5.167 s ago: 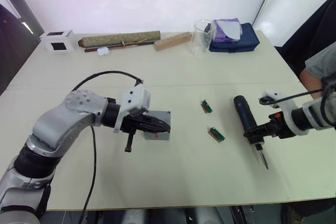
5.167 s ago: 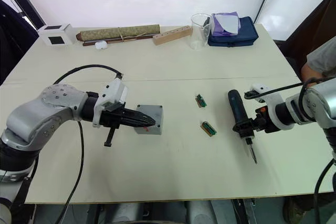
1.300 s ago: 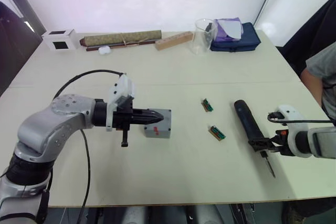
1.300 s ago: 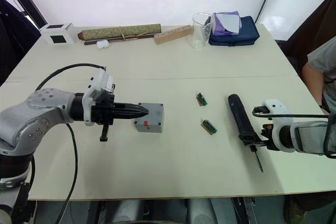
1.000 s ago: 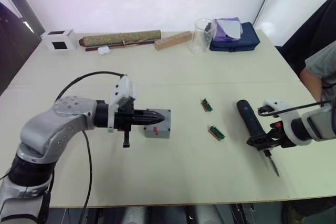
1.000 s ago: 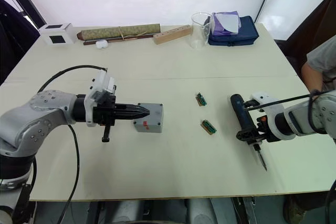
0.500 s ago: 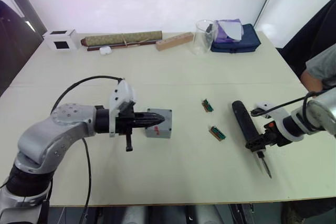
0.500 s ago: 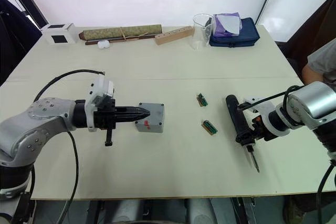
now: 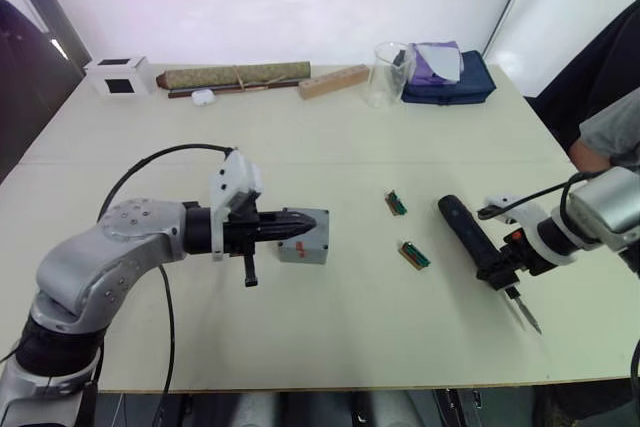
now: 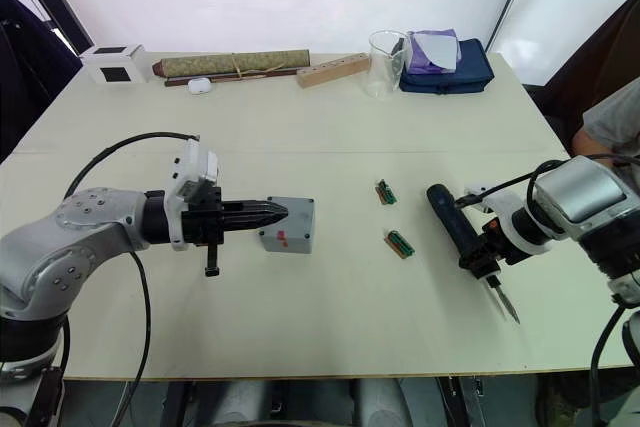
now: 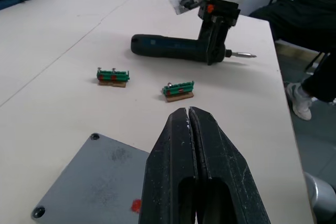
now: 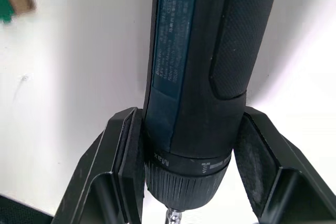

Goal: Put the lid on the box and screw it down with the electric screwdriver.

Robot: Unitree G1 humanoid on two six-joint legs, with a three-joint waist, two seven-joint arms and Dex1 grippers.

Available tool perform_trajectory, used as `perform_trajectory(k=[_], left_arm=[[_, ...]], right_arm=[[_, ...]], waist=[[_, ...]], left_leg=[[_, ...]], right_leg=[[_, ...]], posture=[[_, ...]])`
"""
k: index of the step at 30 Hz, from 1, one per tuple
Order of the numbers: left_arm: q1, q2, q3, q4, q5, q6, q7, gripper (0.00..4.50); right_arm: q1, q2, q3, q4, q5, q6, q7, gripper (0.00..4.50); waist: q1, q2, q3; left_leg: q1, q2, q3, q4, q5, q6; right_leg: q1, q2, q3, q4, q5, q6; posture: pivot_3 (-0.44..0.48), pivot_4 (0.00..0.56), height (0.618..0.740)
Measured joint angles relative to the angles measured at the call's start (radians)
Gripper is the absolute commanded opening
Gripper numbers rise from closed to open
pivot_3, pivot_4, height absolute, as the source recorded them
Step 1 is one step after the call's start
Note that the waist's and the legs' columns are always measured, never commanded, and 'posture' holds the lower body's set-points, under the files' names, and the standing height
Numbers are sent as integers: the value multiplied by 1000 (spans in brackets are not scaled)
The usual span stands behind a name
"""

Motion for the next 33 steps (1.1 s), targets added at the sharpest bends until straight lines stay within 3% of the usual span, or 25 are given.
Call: perform_trajectory(k=[6, 9, 11, 13, 17, 23, 33], left_arm=[[-2, 18, 1, 72, 5, -9, -37, 0], [-19, 24, 1, 115, 15, -20, -59, 0], [-36, 32, -3, 159, 30, -29, -83, 0], [-55, 35, -14, 208, 54, -44, -108, 0], [-69, 36, -36, 289, 99, -69, -146, 0], [-73, 35, -43, 328, 157, -93, -166, 0], [-61, -4, -104, 329, 250, -143, -150, 0]], right_arm=[[-98, -16, -151, 33, -20, -49, 45, 2092], [-90, 13, -336, 20, 14, -64, 21, 2092], [-33, 129, -581, -50, 52, -113, -68, 2092], [41, 335, -826, -202, 111, -207, -192, 2092], [160, 693, -1026, -523, 215, -379, -413, 2092], [304, 909, -929, -795, 208, -569, -580, 2092], [502, 922, -652, -857, 61, -781, -583, 2092]], waist=[[1, 6, 4], [1, 6, 4], [-5, 5, 3], [-7, 6, 4], [6, 7, 4], [-1, 7, 4], [-6, 7, 4]], left_leg=[[-3, 0, 0, -4, 0, 0], [-3, 0, 0, -5, 0, 0], [-3, 1, 1, -4, 0, 0], [-3, 1, 1, -4, 0, 0], [-5, 1, -2, -6, 1, -1], [-8, -2, 0, -1, 1, -1], [-6, -1, -1, -2, 1, -1]], right_leg=[[-9, 1, 0, 6, 1, 3], [-10, 1, 0, 6, 1, 3], [-9, 1, 1, 6, 1, 3], [-10, 2, 1, 8, 1, 3], [-11, 2, 0, 8, 1, 3], [-12, -2, 0, 8, 2, 4], [-11, 0, 0, 9, 2, 4]], posture=[[0, 150, 740], [0, 150, 740], [0, 150, 740], [0, 150, 740], [0, 150, 740], [0, 150, 740], [0, 150, 740]])
